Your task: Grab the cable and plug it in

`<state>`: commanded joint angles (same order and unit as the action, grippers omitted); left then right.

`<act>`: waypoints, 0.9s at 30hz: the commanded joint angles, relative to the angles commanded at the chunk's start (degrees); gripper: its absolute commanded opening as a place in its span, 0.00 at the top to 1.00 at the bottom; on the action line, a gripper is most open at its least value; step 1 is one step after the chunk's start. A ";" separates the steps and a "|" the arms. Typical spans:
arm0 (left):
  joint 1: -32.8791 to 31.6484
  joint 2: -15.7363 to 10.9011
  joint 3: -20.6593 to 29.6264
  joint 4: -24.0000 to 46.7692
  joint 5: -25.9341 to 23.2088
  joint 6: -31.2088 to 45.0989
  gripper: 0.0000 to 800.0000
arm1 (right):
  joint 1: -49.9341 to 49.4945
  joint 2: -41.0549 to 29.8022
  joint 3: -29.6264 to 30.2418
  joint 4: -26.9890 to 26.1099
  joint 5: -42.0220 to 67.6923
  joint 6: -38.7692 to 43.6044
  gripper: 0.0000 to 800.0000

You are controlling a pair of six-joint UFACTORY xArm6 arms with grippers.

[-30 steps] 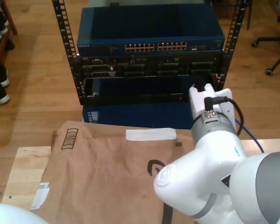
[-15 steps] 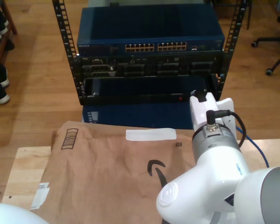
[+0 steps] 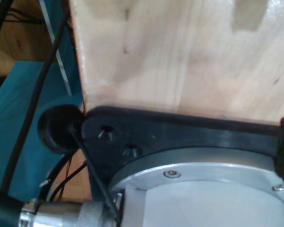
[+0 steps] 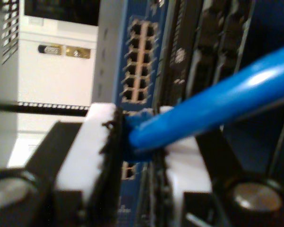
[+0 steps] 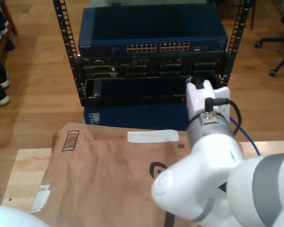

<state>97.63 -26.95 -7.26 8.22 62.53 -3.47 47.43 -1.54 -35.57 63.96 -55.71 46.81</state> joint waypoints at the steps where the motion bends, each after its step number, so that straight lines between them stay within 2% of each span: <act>1: 0.00 0.00 0.00 0.00 0.00 0.00 0.00 | -0.26 0.88 -0.53 0.00 0.00 0.00 1.00; 5: 0.00 0.00 0.00 0.00 0.00 0.00 0.00 | -3.34 2.37 -0.88 -1.67 0.00 4.66 1.00; 9: 0.00 0.00 0.00 0.00 0.00 0.00 0.00 | -6.51 6.24 -3.52 -8.44 -0.09 11.60 1.00; 13: 0.00 0.00 0.00 0.00 0.00 0.00 0.00 | -7.47 9.14 -3.25 -15.21 -4.57 19.08 1.00; 18: 0.00 0.00 0.00 0.00 0.00 0.00 0.00 | -7.82 12.40 -2.46 -16.26 -8.26 24.53 1.00; 23: 0.00 0.00 0.00 0.00 0.00 0.00 0.00 | -9.49 15.03 -3.08 -16.35 -11.52 26.37 1.00; 27: 0.00 0.00 0.00 0.00 0.00 0.00 0.00 | -12.04 17.32 -4.66 -19.87 -14.86 27.60 1.00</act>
<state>97.63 -26.95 -7.26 8.22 62.53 -3.47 35.38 15.78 -40.23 44.09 -70.57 74.42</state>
